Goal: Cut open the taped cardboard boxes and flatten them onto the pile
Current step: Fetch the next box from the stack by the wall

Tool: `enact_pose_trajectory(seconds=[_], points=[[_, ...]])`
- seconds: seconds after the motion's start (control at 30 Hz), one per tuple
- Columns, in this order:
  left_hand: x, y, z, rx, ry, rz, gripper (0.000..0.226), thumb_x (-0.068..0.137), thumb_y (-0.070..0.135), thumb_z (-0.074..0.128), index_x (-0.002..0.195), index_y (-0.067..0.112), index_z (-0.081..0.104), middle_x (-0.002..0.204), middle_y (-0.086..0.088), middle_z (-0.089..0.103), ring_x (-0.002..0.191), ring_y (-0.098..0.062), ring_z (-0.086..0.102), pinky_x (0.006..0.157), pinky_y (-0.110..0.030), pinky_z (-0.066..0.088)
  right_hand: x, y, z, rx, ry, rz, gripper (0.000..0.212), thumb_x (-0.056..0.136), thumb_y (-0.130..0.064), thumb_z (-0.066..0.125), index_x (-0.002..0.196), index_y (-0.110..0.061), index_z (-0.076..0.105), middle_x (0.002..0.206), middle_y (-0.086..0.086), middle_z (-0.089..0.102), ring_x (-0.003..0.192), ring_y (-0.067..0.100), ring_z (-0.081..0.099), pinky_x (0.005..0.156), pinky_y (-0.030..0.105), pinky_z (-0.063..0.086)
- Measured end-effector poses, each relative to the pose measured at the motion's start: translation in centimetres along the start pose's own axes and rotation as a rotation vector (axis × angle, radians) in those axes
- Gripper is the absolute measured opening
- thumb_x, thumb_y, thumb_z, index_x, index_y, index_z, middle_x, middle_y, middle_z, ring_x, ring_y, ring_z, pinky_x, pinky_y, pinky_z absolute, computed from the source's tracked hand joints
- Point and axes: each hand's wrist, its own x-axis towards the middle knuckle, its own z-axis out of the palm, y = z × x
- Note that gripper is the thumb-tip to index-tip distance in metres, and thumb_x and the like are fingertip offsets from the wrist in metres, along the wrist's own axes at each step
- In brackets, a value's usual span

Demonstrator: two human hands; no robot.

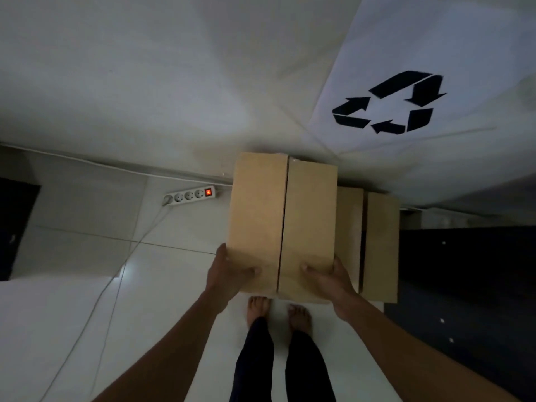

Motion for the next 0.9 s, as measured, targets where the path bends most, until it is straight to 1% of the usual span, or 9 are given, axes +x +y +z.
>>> enact_pose_trajectory(seconds=[0.13,0.3,0.37,0.43,0.57,0.67,0.77,0.83,0.9], points=[[-0.1,-0.3,0.0,0.035,0.073,0.013,0.081,0.066,0.020,0.090,0.132,0.018,0.043,0.118,-0.004,0.056,0.110,-0.032,0.055,0.090,-0.051,0.054,-0.5,0.4,1.0,0.068,0.028,0.011,0.079,0.072,-0.029,0.086,0.141,-0.024,0.048,0.130,-0.002,0.061,0.116,0.023,0.058,0.101,0.045,0.050],[-2.3,0.1,-0.9,0.032,0.054,0.078,0.078,0.058,0.027,0.093,0.119,0.020,0.046,0.115,-0.003,0.056,0.105,-0.030,0.057,0.084,-0.055,0.056,-3.3,0.5,-0.2,0.166,0.046,0.004,0.074,0.077,-0.024,0.084,0.142,-0.022,0.048,0.129,-0.001,0.061,0.115,0.023,0.059,0.100,0.042,0.050],[-4.5,0.5,-1.5,0.021,0.025,0.116,0.080,0.054,0.031,0.094,0.117,0.020,0.046,0.114,-0.002,0.056,0.104,-0.029,0.058,0.080,-0.052,0.057,-5.5,0.8,-1.2,0.199,0.045,0.001,0.075,0.076,-0.027,0.085,0.142,-0.023,0.049,0.128,-0.001,0.062,0.114,0.023,0.060,0.101,0.046,0.050],[-7.1,1.3,-2.1,0.028,0.000,0.170,0.085,0.042,0.047,0.090,0.112,0.023,0.047,0.113,0.000,0.056,0.101,-0.025,0.058,0.075,-0.048,0.057,-8.1,0.9,-2.4,0.230,0.051,-0.022,0.076,0.072,-0.031,0.086,0.140,-0.023,0.052,0.128,0.000,0.064,0.112,0.023,0.061,0.100,0.048,0.051],[-13.2,3.5,-3.0,-0.009,-0.062,0.309,0.087,0.036,0.056,0.085,0.108,0.027,0.046,0.115,0.010,0.056,0.101,-0.011,0.058,0.070,-0.037,0.056,-13.8,0.5,-5.8,0.319,0.058,-0.098,0.064,0.076,-0.024,0.084,0.134,-0.021,0.057,0.122,-0.001,0.065,0.109,0.021,0.062,0.096,0.042,0.052],[-18.0,4.8,-2.8,-0.029,-0.106,0.397,0.078,0.044,0.046,0.088,0.106,0.026,0.045,0.114,0.007,0.058,0.102,-0.012,0.061,0.068,-0.032,0.054,-18.5,0.8,-9.0,0.376,0.063,-0.154,0.060,0.076,-0.026,0.084,0.130,-0.021,0.059,0.120,-0.001,0.066,0.108,0.021,0.063,0.096,0.044,0.052],[-23.5,5.7,-1.7,-0.069,-0.137,0.509,0.076,0.053,0.052,0.083,0.114,0.023,0.047,0.118,0.012,0.058,0.108,-0.005,0.057,0.070,-0.025,0.050,-23.4,1.2,-12.9,0.386,0.101,-0.234,0.078,0.063,-0.046,0.087,0.132,-0.023,0.057,0.123,0.000,0.065,0.110,0.023,0.062,0.098,0.050,0.051],[-27.3,5.8,-0.7,-0.101,-0.142,0.597,0.050,0.078,0.044,0.076,0.114,0.021,0.050,0.117,0.013,0.059,0.109,-0.007,0.057,0.074,-0.027,0.048,-26.6,1.9,-16.3,0.391,0.097,-0.283,0.072,0.066,-0.047,0.086,0.129,-0.026,0.059,0.122,-0.002,0.065,0.110,0.022,0.063,0.098,0.050,0.051],[-31.4,5.7,0.7,-0.158,-0.162,0.665,0.016,0.100,0.033,0.055,0.104,0.017,0.053,0.109,0.009,0.062,0.103,-0.010,0.059,0.081,-0.031,0.047,-30.3,3.2,-20.0,0.402,0.098,-0.340,0.053,0.077,-0.036,0.082,0.125,-0.024,0.062,0.117,-0.003,0.068,0.107,0.018,0.064,0.094,0.042,0.052]])
